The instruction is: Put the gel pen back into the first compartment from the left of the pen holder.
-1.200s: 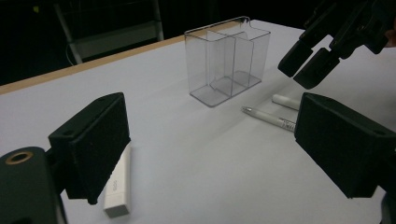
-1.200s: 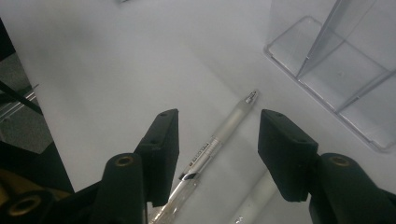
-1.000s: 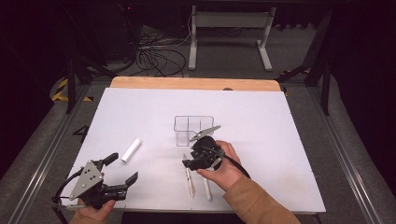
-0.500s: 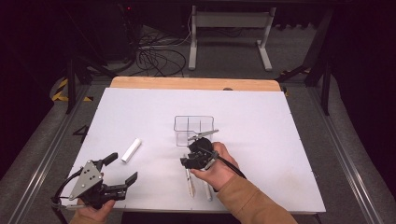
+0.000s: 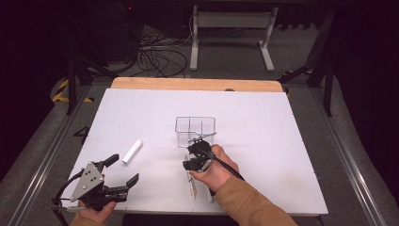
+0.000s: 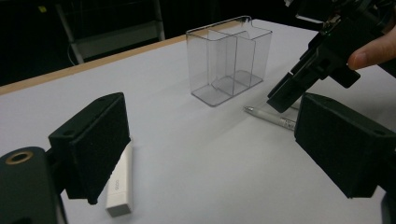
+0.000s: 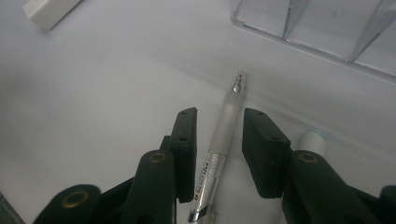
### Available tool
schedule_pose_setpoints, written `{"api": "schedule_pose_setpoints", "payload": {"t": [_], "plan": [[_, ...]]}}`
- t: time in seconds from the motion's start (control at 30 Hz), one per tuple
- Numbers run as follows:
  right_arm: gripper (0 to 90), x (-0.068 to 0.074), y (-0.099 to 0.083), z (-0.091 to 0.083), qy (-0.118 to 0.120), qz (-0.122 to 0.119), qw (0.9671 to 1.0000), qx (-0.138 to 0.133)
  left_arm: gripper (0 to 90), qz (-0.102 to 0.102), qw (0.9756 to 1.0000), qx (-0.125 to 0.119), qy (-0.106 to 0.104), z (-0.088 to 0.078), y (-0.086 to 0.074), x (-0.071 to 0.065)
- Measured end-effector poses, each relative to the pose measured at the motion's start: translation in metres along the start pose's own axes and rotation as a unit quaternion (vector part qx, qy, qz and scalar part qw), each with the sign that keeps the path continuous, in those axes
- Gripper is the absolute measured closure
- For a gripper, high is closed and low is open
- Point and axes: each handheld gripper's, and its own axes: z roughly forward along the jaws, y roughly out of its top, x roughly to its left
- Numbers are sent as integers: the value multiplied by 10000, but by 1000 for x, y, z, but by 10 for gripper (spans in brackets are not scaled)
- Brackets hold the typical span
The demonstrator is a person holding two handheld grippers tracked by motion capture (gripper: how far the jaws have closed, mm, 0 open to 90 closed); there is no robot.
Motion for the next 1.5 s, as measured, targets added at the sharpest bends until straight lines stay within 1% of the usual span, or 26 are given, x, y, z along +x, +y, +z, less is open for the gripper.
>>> {"api": "schedule_pose_setpoints", "payload": {"t": [0.1, 0.13, 0.33, 0.57, 0.73, 0.77, 0.87, 1.0, 1.23, 1.37, 1.5], "plan": [[684, 0, 1, 4, -42, 76, 10000, 41, 109, 0, 10000, 1, 2, 0, 0, 0], [690, 0, 1, 5, -52, 81, 9999, 67, 109, -30, 10000, 12, -5, 0, 0, 0], [716, 0, 1, 11, -58, 193, 9997, 141, 110, -17, 10000, 0, 8, 0, 0, 0], [742, 4, -1, 16, -275, 253, 9992, 161, 111, -22, 10000, 24, 4, 1, 0, -1], [769, 5, -2, 17, -333, 401, 9986, 131, 111, -20, 10000, 37, 1, 1, -1, 0], [786, 5, -2, 17, -327, 454, 9984, 117, 111, -22, 10000, 35, -5, 1, -1, 0], [793, 5, -1, 17, -352, 623, 9973, 135, 111, -12, 10000, 26, 2, 1, 0, -1], [806, 4, -1, 17, -321, 762, 9965, 140, 110, 14, 10000, 9, 13, 0, 0, -1], [809, 4, -1, 14, -258, 694, 9972, 94, 111, 17, 10000, 8, 13, 0, 0, -1], [810, 5, -1, 8, -199, 671, 9976, 12, 111, 20, 10000, 6, 12, 0, 0, -1], [811, 5, -2, 2, -99, 585, 9982, -87, 111, 29, 10000, 6, 14, 0, 0, -1]]}}
